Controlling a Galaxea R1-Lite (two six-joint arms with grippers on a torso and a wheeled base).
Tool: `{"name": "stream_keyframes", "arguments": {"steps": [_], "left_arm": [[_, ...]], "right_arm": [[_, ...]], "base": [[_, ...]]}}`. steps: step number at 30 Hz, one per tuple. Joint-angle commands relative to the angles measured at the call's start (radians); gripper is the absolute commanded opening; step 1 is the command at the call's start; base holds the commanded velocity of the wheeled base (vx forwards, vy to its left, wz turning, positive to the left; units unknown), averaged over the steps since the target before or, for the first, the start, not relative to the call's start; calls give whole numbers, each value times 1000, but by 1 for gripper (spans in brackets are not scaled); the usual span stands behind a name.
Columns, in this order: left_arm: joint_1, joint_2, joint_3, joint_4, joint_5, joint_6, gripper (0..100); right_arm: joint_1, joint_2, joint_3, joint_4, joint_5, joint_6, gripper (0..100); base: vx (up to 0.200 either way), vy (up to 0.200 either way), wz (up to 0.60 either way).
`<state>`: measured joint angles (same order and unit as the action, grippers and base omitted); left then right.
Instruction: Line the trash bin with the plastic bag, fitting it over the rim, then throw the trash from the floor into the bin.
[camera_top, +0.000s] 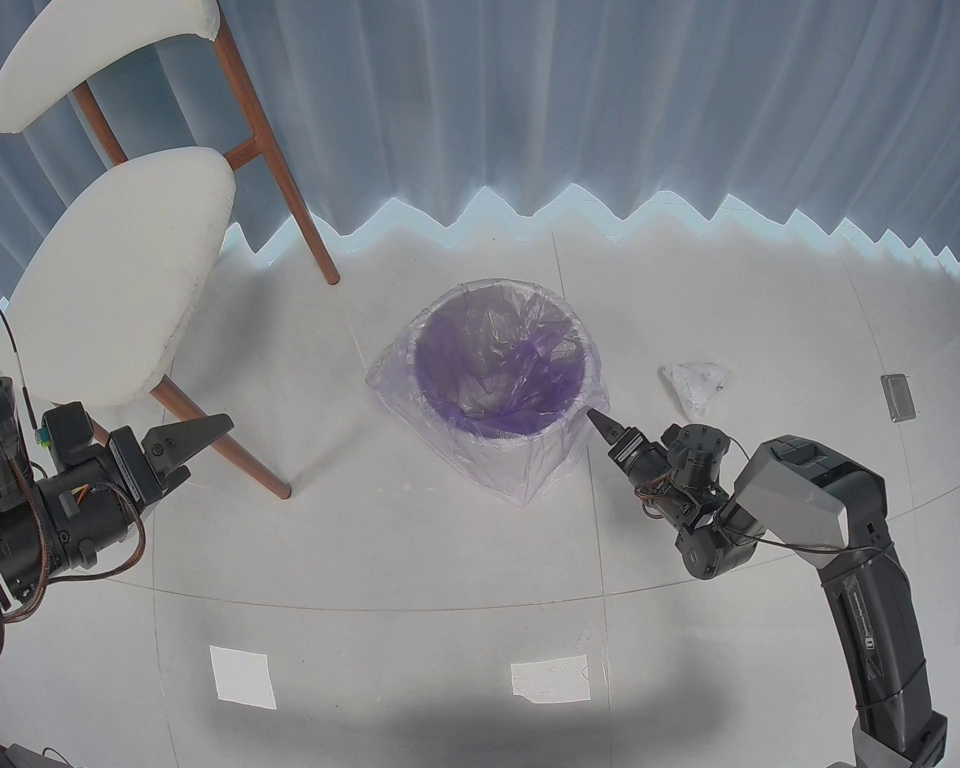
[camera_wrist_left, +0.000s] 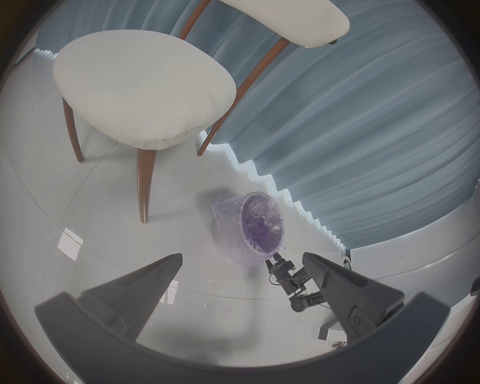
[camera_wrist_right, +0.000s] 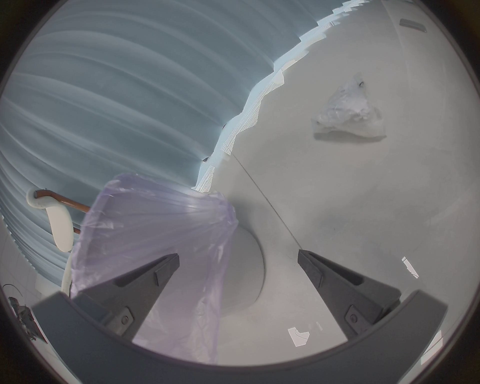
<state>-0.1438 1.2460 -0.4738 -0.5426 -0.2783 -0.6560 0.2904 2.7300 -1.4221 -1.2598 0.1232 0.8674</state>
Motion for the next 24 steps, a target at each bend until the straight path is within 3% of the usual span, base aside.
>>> {"name": "stream_keyframes", "arguments": {"steps": [1, 2, 3, 24], "left_arm": [[17, 4, 6, 1, 1, 1, 100], [18, 4, 7, 1, 1, 1, 100], [18, 4, 9, 1, 1, 1, 100], [38, -13, 43, 0, 1, 2, 100]], "right_arm": [[-1, 66, -86, 43, 1, 1, 100], [-1, 74, -106, 57, 1, 1, 100], [-1, 76, -109, 60, 1, 1, 0], [-4, 154, -276, 209, 1, -1, 0]], "base": [[0, 0, 0], [0, 0, 0], [0, 0, 0], [0, 0, 0]]}}
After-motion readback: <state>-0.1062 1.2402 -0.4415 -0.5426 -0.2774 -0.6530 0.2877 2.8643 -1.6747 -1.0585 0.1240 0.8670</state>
